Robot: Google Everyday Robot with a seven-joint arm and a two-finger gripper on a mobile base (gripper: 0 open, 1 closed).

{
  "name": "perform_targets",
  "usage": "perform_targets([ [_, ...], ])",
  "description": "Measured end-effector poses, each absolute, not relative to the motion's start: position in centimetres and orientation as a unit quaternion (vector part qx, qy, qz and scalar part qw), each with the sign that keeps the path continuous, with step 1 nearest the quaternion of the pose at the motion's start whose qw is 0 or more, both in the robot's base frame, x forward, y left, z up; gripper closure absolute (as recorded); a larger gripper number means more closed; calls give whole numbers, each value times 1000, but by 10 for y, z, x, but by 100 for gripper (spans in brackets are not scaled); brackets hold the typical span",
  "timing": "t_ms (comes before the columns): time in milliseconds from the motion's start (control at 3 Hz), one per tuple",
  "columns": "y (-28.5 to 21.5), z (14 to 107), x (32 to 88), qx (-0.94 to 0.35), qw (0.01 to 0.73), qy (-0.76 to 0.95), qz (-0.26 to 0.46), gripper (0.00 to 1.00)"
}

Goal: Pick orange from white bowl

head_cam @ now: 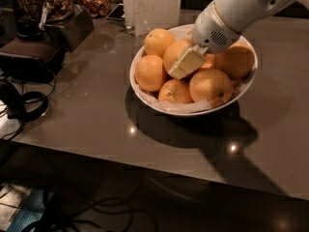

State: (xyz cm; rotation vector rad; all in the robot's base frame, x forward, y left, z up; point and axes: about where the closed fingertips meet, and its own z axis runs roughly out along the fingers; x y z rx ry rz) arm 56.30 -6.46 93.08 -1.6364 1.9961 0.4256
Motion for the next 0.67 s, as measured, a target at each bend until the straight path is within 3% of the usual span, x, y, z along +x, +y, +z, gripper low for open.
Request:
perform_targets([
  [667,-71,979,548,-602,364,675,221,100],
])
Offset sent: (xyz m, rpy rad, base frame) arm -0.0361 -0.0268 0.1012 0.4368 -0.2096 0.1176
